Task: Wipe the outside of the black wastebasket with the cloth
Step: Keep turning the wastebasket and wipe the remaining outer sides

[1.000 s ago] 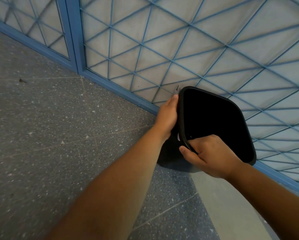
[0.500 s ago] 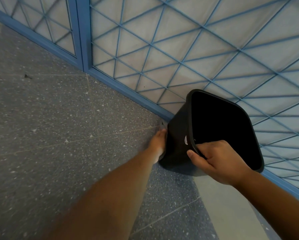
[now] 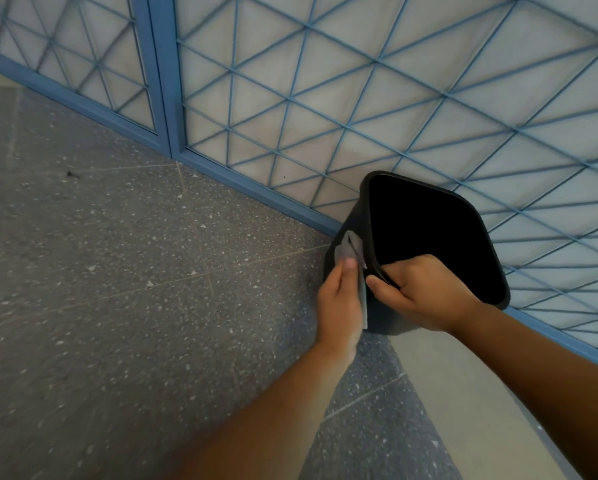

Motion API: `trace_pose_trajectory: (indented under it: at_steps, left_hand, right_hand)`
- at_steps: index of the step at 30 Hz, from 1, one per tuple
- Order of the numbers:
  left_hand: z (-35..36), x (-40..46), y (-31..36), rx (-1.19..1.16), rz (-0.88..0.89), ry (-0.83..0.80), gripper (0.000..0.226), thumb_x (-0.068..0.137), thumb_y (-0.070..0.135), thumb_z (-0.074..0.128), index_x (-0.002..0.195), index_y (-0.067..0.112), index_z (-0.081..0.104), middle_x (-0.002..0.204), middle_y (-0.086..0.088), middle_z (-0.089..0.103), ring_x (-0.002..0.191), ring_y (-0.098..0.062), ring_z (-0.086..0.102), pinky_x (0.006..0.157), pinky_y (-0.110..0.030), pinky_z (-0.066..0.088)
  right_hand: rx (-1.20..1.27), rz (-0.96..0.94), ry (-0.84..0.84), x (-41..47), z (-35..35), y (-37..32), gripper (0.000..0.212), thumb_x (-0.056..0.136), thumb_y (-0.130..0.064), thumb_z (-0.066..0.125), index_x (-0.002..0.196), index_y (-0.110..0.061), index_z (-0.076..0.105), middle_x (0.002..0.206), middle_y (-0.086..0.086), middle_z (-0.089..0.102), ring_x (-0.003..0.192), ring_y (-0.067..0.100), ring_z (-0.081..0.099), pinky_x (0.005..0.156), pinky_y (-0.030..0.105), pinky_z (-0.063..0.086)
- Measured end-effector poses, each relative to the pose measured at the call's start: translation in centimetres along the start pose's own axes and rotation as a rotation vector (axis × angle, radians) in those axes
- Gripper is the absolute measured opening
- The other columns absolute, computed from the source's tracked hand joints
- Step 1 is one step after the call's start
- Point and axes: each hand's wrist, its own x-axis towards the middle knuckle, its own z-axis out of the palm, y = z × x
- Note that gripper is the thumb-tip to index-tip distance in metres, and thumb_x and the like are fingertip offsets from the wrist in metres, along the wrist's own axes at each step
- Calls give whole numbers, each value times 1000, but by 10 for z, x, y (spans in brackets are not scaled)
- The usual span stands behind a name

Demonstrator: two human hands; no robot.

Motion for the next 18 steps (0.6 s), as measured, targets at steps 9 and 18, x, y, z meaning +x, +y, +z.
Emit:
trace_pose_trajectory:
  at_steps: [9, 18]
  left_hand:
    - [12, 29, 37, 52, 26, -24, 33, 111, 24, 45, 119, 9, 74, 114, -6, 77, 106, -13, 72, 95, -30, 55]
    - [9, 91, 70, 51, -196, 13, 41, 109, 30, 47, 134, 3, 65, 131, -23, 69, 117, -33, 68, 90, -36, 55]
  right_hand:
    - [-14, -25, 12, 5, 0, -1, 42, 94, -44, 37, 69, -15, 55, 61, 4, 58, 57, 23, 53, 59, 37, 42]
    - [-84, 7, 19, 12, 0, -4, 46, 94, -48, 34, 61, -17, 46, 53, -4, 41, 50, 18, 41, 54, 31, 33]
